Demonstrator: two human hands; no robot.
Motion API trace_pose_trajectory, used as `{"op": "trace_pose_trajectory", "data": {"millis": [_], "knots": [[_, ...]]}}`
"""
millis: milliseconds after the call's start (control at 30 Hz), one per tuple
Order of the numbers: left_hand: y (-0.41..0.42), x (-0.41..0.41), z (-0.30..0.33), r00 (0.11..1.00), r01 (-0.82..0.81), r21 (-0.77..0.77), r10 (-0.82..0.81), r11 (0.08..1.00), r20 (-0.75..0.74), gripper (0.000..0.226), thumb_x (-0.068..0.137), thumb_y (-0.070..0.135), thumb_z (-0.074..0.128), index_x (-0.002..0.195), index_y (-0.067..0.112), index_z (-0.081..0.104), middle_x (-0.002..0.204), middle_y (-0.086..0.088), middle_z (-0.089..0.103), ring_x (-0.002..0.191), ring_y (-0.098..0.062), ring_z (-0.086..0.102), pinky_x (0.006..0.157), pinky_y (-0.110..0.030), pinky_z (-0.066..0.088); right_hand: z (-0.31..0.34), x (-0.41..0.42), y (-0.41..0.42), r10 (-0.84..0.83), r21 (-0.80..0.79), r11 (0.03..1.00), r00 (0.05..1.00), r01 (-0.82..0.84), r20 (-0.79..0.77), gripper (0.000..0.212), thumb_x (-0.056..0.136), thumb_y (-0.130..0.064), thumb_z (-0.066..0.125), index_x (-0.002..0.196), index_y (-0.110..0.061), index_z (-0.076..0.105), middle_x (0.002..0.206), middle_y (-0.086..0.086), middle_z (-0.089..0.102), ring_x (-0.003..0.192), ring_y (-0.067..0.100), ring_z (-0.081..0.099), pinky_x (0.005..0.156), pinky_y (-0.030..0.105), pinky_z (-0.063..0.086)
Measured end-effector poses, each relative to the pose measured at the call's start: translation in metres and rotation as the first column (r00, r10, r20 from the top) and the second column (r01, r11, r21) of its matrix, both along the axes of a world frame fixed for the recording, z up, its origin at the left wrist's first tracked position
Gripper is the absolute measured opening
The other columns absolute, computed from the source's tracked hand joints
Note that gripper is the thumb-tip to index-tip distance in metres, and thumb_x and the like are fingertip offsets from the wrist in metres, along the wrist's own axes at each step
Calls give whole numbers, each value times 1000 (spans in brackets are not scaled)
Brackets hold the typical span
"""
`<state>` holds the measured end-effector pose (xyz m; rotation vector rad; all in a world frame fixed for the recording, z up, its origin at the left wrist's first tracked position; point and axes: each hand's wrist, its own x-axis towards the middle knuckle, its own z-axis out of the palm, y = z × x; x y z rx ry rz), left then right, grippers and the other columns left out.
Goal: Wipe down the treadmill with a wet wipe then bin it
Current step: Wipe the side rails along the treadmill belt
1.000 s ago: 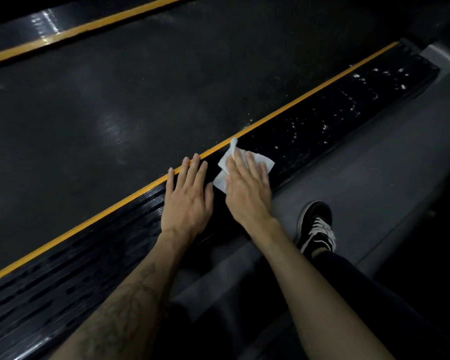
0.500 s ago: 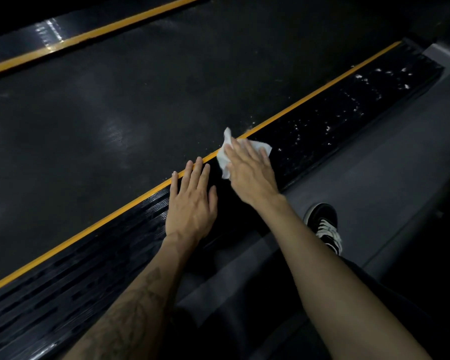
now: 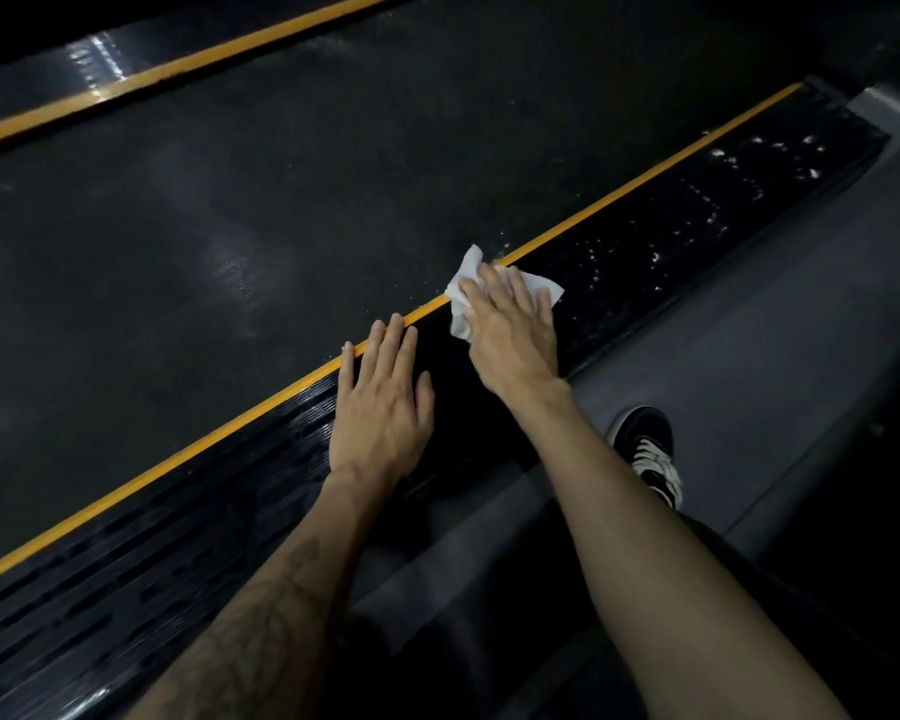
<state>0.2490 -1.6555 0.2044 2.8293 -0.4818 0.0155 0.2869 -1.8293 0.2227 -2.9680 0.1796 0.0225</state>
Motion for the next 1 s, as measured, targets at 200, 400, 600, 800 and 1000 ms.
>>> {"op": "trace_pose_trajectory", "data": {"millis": [200, 400, 600, 800, 1000], "knots": [[-2, 1, -2, 1000, -5, -1, 5, 1000, -3, 64, 106, 42, 17, 163, 15, 25, 172, -1, 13, 159, -17, 3, 129, -49, 4, 2, -4, 32, 151, -27, 988, 988, -151, 15, 52, 103, -26, 49, 154, -31, 37, 167, -3, 26, 157, 29, 10, 124, 56, 13], [0, 0, 0, 1000, -2, -13, 2, 1000, -9, 65, 106, 45, 16, 163, 15, 25, 172, -2, 11, 159, -16, 2, 129, -48, 3, -6, -10, 11, -46, -19, 999, 992, 49, 121, 54, 105, -25, 47, 157, -15, 35, 166, 11, 27, 154, 31, 22, 125, 48, 22], [-1, 1, 0, 1000, 0, -18, 1, 1000, 3, 66, 106, 48, 17, 162, 14, 27, 172, -3, 14, 159, -18, 4, 129, -50, 5, -15, -11, 15, 112, -62, 993, 983, -105, 142, 53, 103, -26, 48, 154, -12, 40, 166, 14, 28, 153, 31, 26, 125, 46, 23], [0, 0, 1, 1000, -1, -20, 1, 1000, -4, 66, 106, 51, 20, 161, 15, 28, 172, -3, 13, 159, -18, 3, 129, -49, 4, -12, -22, 5, -85, -33, 996, 995, 87, 56, 59, 109, -33, 29, 162, -8, 21, 170, 16, 11, 158, 30, 6, 128, 46, 12], [-2, 0, 0, 1000, 0, -33, 1, 999, 15, 64, 106, 49, 23, 159, 14, 33, 171, -5, 18, 159, -20, 7, 129, -50, 6, -9, -15, 5, 56, -35, 998, 996, -53, 74, 58, 110, -33, 32, 161, -6, 25, 170, 15, 13, 157, 31, 12, 127, 48, 15]]}}
